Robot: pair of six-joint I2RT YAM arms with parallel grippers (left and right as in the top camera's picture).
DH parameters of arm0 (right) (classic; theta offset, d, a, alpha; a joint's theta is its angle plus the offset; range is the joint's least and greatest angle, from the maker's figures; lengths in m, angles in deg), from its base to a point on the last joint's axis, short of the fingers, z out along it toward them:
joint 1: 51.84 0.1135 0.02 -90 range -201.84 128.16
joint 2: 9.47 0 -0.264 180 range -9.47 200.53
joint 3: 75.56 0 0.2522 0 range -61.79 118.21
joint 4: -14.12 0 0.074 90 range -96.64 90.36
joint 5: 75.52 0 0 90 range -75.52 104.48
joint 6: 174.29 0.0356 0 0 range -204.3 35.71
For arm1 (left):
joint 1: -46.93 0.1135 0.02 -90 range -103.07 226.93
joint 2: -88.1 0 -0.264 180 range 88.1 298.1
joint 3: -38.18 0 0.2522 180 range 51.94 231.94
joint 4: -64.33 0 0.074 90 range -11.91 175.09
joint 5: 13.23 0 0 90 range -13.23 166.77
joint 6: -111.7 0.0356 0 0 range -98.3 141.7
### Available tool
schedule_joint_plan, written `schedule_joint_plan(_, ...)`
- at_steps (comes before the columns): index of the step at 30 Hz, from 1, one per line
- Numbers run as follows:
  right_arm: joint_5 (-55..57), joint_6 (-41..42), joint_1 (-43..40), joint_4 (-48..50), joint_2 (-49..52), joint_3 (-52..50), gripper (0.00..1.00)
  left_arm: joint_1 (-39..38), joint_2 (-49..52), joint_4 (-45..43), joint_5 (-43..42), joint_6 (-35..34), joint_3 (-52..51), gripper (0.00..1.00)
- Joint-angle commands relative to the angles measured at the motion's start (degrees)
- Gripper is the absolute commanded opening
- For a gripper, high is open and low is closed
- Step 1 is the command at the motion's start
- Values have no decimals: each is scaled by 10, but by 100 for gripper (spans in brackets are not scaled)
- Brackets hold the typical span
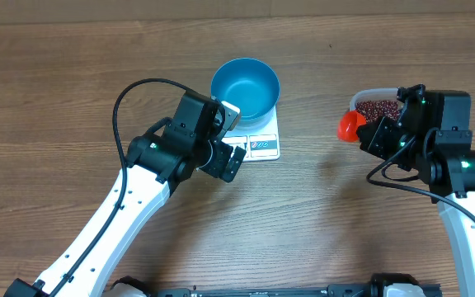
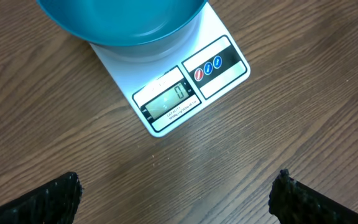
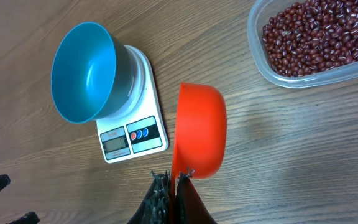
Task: Scoop item into bowl and weigh 150g on scale
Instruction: 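Retract the left gripper back from the scale toward the table front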
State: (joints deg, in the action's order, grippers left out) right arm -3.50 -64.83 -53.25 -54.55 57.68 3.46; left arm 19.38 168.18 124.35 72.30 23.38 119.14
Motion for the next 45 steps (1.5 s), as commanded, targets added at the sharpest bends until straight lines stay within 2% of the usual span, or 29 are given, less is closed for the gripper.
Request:
schedule_joint_plan(1, -1, 0, -3, 4, 1, 18, 4, 0, -7, -3, 4, 3, -4, 100)
schedule_joint_plan(33, 0, 0, -3, 6, 1, 18, 4, 0, -7, 0, 6, 4, -4, 100)
schedule_joint_plan(39, 0, 0, -3, 6, 1, 18, 4, 14, -7, 0, -28, 72, -4, 99)
schedule_joint_plan(45, 0, 0, -3, 6, 1, 18, 4, 62, -17, 0, -143, 133, -4, 100)
